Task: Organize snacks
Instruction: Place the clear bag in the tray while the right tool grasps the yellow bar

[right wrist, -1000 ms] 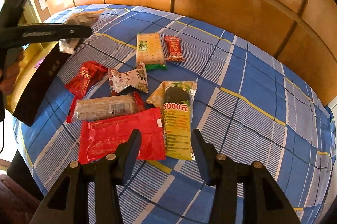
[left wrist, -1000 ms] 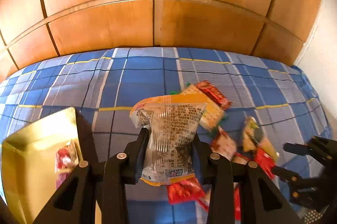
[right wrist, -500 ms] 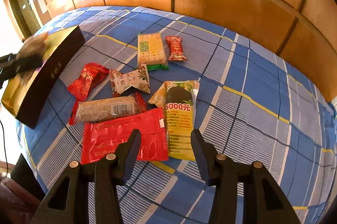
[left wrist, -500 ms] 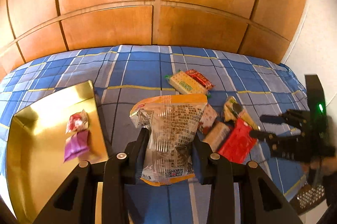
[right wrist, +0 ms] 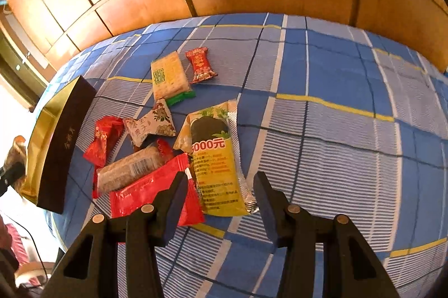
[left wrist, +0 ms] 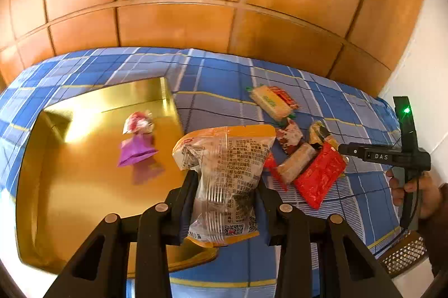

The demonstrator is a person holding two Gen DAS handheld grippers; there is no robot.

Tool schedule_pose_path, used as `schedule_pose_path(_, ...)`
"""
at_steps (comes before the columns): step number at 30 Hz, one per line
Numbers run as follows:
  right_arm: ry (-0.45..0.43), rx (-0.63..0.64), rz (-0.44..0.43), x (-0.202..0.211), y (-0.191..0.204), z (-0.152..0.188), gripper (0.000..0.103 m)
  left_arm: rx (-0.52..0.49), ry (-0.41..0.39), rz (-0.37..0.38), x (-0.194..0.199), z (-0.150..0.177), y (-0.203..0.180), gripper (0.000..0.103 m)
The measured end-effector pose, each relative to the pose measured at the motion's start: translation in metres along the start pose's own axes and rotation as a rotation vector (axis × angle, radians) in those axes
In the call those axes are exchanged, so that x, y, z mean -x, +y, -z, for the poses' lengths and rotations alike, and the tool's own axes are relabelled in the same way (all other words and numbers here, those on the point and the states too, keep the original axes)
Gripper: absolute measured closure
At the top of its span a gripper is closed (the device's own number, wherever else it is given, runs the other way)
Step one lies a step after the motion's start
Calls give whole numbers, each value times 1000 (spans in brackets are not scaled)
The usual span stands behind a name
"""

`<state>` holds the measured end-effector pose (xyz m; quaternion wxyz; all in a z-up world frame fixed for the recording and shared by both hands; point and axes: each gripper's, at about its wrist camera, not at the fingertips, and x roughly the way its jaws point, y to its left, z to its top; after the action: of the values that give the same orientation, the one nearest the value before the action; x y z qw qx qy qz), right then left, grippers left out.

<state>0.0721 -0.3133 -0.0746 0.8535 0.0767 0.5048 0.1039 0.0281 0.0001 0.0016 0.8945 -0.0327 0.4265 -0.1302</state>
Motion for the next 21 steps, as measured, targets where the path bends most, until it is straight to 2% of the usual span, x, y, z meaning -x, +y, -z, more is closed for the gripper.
schedule_pose_path(9,11,-106,-10,-27,3,-30,54,84,-7,-35,14,16,35,65)
schedule_pose_path(11,39,-95,-13,-39,11,-34,54,101,-10,-43,17,20,43,65)
schedule_pose_path(14,70,-18,32,-54,25,-35,49,129,-15,-56,23,26,55,65)
schedule_pose_path(18,67,43,121,-50,26,-28,69,175,-26,-88,30,33,74,65)
schedule_pose_path(21,46,12,147,-41,7,-19,69,227,-36,-120,35,36,92,65)
